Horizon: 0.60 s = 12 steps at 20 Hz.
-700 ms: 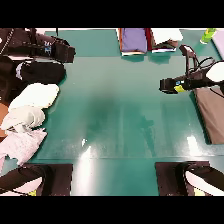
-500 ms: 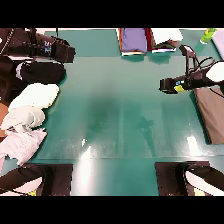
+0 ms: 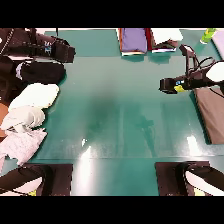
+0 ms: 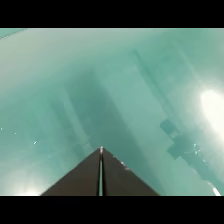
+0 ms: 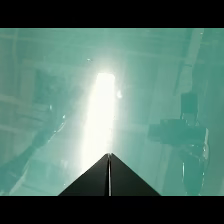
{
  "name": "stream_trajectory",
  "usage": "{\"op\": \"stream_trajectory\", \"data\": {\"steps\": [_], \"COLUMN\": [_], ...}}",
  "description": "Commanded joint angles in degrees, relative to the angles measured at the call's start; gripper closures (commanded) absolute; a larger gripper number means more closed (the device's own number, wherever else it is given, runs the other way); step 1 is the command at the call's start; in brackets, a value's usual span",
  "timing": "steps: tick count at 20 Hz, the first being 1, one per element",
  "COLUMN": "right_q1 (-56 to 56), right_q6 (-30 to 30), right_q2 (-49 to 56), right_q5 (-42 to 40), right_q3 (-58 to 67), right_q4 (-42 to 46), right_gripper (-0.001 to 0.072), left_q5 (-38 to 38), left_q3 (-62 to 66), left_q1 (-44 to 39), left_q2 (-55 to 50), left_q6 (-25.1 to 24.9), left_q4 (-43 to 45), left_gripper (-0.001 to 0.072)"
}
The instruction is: Fold the shirts.
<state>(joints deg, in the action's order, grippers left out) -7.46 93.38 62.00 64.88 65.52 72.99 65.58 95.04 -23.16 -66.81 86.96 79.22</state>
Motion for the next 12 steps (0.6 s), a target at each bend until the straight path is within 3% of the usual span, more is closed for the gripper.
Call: {"op": "stream_trajectory", "data": {"steps": [1,2,3,4,5,12], "right_q1": [-0.07,-0.07,-0.07,-0.07,-0.07,-0.07], "right_q6": [0.00,0.00,0.00,0.00,0.00,0.00], "right_q2": [0.02,0.04,0.02,0.04,0.02,0.02], "right_q5": [0.00,0.00,0.02,0.02,0.00,0.02], "right_q3": [0.04,0.04,0.04,0.04,0.04,0.04], "right_q4": [0.00,0.02,0.00,0.02,0.02,0.02], "right_gripper": [0.0689,0.0689,0.0689,0.0689,0.0689,0.0689], "left_q5": [-7.34,-9.29,-10.80,-11.74,-11.91,-6.64], "left_q3": [-0.02,-0.02,-0.04,-0.02,-0.02,-0.02], "left_q1": [0.00,0.00,0.37,1.62,3.87,20.68], "left_q2": [-0.20,-0.26,-0.68,-1.53,-2.99,-22.38], "left_q6": [-0.66,-2.05,-1.33,1.51,4.31,4.48], "left_q4": [1.25,5.01,10.36,14.51,17.09,17.42], "left_gripper": [0.0676,0.0675,0.0583,0.0213,0.0094,0.0090]}}
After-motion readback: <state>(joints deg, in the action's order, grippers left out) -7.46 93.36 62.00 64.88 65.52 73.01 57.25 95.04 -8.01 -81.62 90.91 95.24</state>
